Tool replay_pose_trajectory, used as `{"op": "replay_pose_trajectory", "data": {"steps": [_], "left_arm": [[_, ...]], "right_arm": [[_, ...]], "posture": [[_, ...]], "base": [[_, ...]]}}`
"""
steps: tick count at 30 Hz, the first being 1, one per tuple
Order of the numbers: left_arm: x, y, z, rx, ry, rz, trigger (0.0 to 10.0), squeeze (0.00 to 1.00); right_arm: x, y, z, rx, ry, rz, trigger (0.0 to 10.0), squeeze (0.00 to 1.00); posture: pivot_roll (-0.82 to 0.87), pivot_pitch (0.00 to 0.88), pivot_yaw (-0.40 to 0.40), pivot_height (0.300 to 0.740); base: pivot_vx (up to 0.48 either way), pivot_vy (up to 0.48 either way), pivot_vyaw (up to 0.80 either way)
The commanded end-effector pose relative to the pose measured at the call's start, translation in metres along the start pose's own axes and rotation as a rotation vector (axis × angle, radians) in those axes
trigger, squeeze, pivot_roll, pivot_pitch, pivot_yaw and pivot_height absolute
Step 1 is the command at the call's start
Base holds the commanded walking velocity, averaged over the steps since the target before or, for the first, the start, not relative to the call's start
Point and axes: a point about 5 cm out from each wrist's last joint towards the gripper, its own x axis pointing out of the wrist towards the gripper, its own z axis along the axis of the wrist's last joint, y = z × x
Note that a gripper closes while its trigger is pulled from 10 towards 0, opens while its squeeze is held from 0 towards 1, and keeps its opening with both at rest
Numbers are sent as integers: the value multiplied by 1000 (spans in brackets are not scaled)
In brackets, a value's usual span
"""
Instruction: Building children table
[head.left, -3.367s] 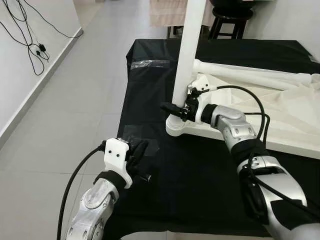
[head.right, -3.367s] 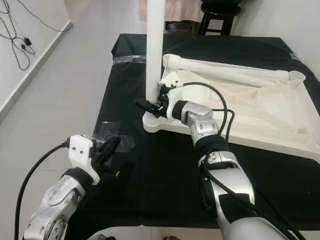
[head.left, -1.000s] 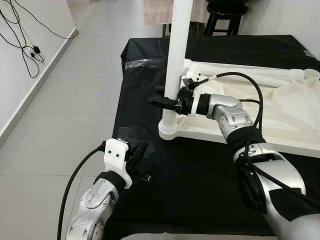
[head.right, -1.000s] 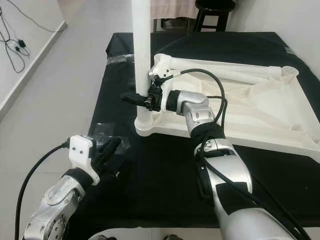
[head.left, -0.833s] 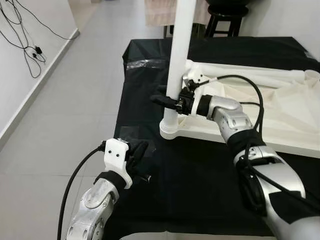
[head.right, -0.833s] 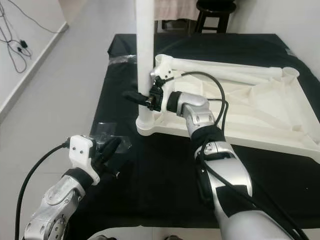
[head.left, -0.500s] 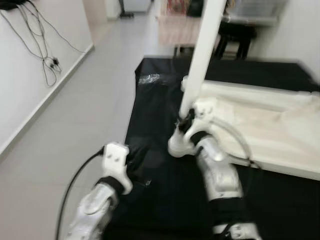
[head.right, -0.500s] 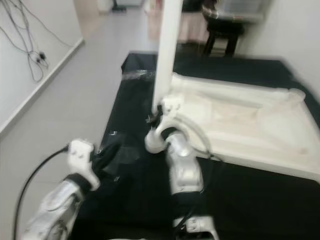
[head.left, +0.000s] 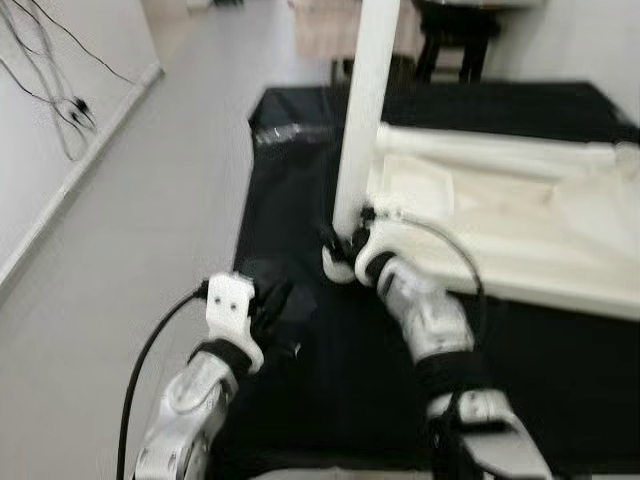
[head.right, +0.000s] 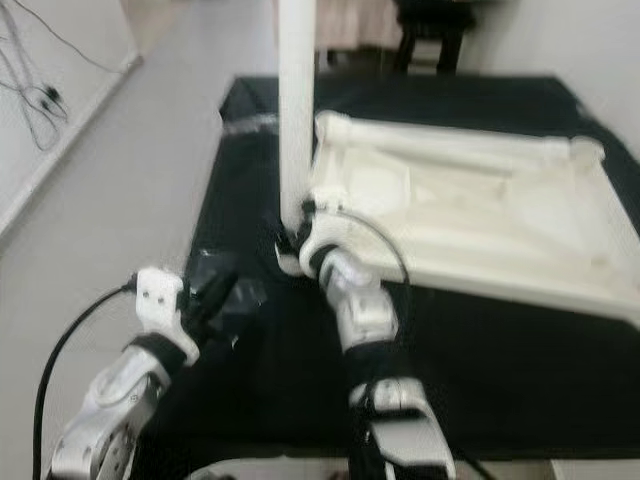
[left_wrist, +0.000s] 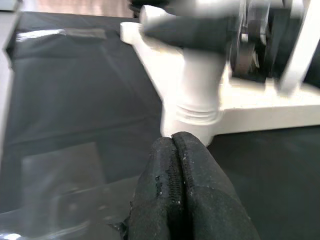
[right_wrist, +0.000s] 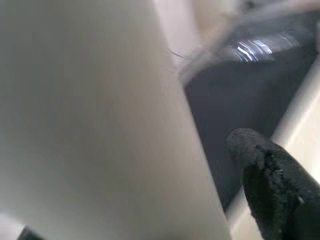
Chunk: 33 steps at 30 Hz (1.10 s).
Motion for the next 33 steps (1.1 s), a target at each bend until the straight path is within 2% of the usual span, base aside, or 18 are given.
{"op": "replay_pose_trajectory", "data": {"steps": [1,2,7,12,13,14,15,23,28,32,33], "left_arm": [[-2,1,-6,0,18,7,10000,0],[-2,0,-6,0,18,6,10000,0],[-2,-1,-7,1,19,8,10000,0],[-2,-3,-8,2,20,7,10000,0],[-3,-3,-8,3,20,6,10000,0],[-3,-4,-8,3,20,5,10000,0],[-3,-4,-8,2,20,4,10000,0],[-3,-4,-8,0,18,4,10000,0],[-3,-4,-7,-3,20,-2,10000,0],[-5,-2,-5,-4,19,-3,10000,0],[-5,-2,-5,-3,19,-2,10000,0]], "right_arm": [[6,13,5,-12,0,174,10000,0],[8,15,8,-56,15,269,10000,0],[10,8,7,-67,77,407,10000,0],[16,-2,14,-64,97,417,9882,0],[16,-3,16,-63,91,418,8431,0],[16,-4,18,-63,87,424,8431,0],[16,-6,20,-48,86,437,0,0],[16,-10,21,-44,93,447,0,0],[10,-17,10,-54,105,431,0,0],[3,-24,0,-85,105,334,0,0],[2,-28,-2,-102,100,259,0,0]], "posture": [[49,118,-20,740],[57,110,-24,740],[59,103,-31,740],[66,101,-33,740],[66,101,-34,740],[66,101,-34,740],[59,104,-34,740],[54,109,-31,740],[49,121,-18,740],[48,137,-17,740],[46,141,-19,740]], "base": [[0,0,0],[0,0,0],[0,0,0],[0,0,0],[0,0,0],[0,0,0],[0,0,0],[0,0,0],[0,0,0],[0,0,0],[0,0,0]]}}
